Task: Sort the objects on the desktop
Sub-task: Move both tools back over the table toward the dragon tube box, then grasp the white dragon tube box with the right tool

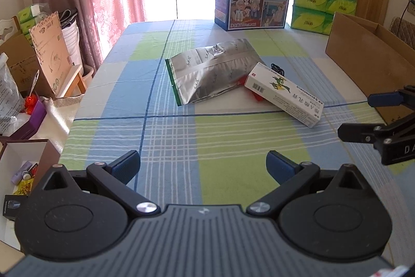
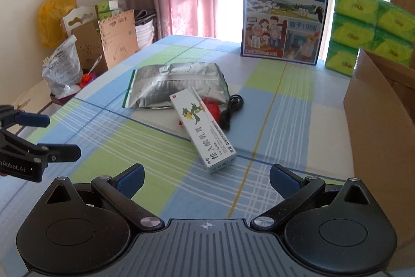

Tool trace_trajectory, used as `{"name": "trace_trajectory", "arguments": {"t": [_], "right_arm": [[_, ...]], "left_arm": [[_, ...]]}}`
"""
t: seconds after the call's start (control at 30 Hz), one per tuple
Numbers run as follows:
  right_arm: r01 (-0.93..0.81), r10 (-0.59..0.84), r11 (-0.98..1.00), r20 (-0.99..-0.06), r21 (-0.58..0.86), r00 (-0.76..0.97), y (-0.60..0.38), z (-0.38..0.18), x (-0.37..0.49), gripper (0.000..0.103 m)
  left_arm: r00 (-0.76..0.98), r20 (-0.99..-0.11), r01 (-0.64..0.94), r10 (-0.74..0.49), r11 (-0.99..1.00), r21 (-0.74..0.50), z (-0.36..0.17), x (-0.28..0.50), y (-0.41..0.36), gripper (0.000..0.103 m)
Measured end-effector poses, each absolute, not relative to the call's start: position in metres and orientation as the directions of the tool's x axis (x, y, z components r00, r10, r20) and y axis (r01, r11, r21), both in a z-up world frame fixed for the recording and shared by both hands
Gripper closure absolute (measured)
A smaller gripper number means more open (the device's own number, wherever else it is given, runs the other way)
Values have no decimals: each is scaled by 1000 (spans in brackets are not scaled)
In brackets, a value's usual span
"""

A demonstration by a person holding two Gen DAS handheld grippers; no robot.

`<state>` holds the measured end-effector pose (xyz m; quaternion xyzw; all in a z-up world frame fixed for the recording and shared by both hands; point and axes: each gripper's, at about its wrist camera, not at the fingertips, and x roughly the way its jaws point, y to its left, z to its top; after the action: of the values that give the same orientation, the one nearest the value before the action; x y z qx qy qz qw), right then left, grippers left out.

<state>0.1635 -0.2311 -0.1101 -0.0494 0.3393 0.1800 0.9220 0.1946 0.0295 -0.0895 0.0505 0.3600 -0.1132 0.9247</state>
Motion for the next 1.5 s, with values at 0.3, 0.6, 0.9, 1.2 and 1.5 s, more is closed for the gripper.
{"name": "trace_trajectory", "arguments": {"t": [0.3,0.6,0.9,1.2,1.5], "right_arm": [[-396,320,918,-627,20,710,-230,-119,190,3],[-421,336,907,-629,16,701,-226,-127,206,12],[-446,353,895,-642,19,681,-224,-135,216,16],[-462,366,886,-648,24,668,-219,-142,226,25],[-465,352,885,-664,8,660,-213,-155,236,50]], "left_arm": [[706,-685,262,-180,965,17,-106,213,19,2],[704,-686,273,-183,962,24,-116,223,8,2],[705,-683,276,-191,961,17,-120,230,5,2],[712,-674,278,-197,960,12,-122,241,3,2],[712,-672,275,-203,961,1,-125,247,1,2]]}}
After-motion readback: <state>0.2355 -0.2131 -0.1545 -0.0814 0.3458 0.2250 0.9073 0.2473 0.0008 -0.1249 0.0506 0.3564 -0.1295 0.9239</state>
